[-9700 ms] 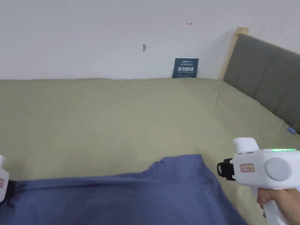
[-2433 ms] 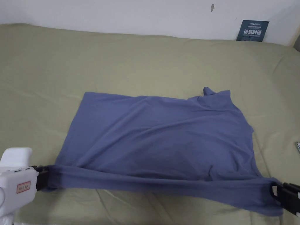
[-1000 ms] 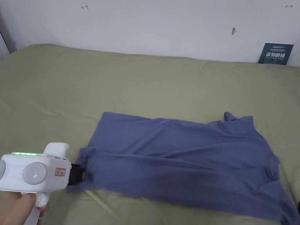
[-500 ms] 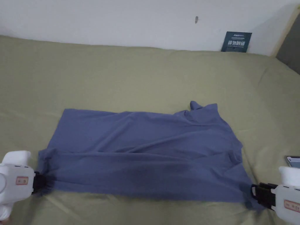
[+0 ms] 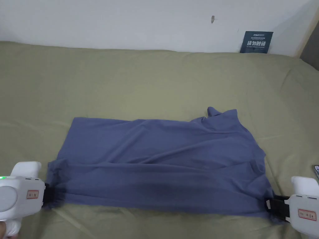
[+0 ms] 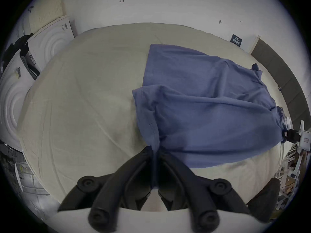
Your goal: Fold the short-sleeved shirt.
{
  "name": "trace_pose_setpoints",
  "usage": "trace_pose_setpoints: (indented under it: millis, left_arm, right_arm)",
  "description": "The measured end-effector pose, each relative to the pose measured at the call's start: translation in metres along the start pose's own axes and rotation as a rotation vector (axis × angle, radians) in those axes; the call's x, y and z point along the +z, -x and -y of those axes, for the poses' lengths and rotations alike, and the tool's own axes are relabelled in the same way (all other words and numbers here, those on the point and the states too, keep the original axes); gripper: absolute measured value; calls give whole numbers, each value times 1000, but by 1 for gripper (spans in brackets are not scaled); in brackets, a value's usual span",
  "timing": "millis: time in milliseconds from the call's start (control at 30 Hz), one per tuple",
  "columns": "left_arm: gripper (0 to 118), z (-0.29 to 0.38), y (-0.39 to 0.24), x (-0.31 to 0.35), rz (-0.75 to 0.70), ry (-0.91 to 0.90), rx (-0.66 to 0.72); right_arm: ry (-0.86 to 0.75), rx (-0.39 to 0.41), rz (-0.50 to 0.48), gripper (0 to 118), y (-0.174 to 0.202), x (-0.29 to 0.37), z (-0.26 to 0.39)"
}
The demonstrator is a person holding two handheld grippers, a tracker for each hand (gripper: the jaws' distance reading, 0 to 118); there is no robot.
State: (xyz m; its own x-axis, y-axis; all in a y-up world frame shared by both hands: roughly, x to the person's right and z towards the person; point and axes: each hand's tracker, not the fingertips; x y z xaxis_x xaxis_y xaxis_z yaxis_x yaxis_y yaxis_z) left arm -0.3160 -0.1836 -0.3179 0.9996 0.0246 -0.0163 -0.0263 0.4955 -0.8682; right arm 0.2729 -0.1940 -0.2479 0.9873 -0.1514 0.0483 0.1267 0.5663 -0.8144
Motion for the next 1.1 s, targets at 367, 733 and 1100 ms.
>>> trace_pose_setpoints:
  millis: [367,733,1100]
  left_arm:
    - [7,23,5,47,4,-48,-4]
    - [7,111,23,94,18,-13,16]
    - [108,77,39,88,31,-102,96]
  right_arm:
    - [-70,-9,-4,2,3,63,24]
    - [-37,-14,-39,2,3,114,99]
    - [-80,-81,-38,110,0,100,72]
